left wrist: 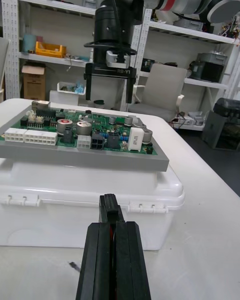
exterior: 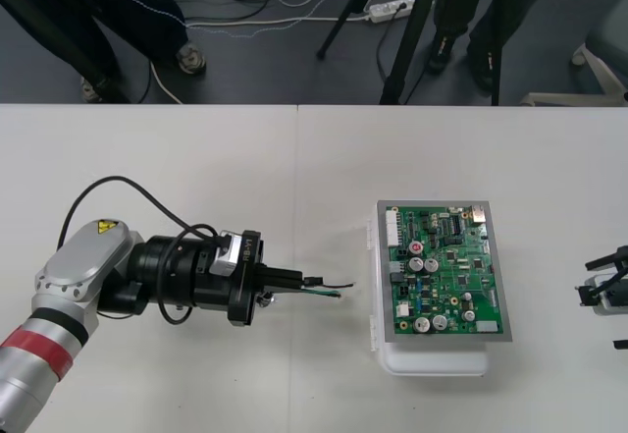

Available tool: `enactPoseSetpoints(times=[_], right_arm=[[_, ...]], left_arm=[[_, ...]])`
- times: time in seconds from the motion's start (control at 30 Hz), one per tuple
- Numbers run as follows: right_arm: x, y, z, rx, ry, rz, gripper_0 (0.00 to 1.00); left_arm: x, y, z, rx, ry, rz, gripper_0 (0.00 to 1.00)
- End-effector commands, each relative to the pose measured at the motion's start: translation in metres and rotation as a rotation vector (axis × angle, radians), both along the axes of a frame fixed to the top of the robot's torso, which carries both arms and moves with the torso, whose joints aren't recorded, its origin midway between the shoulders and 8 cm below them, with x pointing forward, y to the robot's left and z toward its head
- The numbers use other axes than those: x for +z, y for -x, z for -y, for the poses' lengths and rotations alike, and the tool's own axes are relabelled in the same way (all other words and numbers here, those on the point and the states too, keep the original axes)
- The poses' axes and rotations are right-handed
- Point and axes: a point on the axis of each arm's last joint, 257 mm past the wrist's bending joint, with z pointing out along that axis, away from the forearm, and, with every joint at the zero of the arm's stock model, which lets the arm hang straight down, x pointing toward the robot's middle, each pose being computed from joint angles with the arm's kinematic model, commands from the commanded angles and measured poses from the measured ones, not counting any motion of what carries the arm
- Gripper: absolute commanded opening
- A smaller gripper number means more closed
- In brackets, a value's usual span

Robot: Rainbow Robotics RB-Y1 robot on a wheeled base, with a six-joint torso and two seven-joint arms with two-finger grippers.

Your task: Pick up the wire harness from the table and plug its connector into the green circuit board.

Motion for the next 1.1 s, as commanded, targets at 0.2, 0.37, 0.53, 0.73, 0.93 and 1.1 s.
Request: enactPoseSetpoints(times=[0.2, 0.37, 0.53, 0.73, 0.93, 1.1], right_arm=[[0.017, -0.03, 0.004, -0.069, 0.053, 0.011, 1.0], [0.013, -0.035, -0.006, -0.135, 0.041, -0.01, 1.0], [0.013, -0.041, -0.013, -0.122, 0.057, -0.004, 1.0], [0.012, -0.045, -0.02, -0.107, 0.068, -0.004, 1.0], [0.015, -0.054, -0.031, -0.111, 0.051, 0.015, 1.0], [0.018, -0.057, -0.044, -0.13, 0.041, -0.007, 1.0]], left_arm=[[0.008, 0.003, 0.037, -0.093, 0.042, 0.046, 0.0], [0.011, -0.003, 0.047, -0.097, 0.047, 0.053, 0.0], [0.019, -0.004, 0.057, -0.114, 0.057, 0.072, 0.0], [0.024, 0.001, 0.066, -0.144, 0.066, 0.076, 0.0], [0.023, 0.003, 0.069, -0.148, 0.067, 0.077, 0.0], [0.027, 0.003, 0.079, -0.143, 0.083, 0.078, 0.0]])
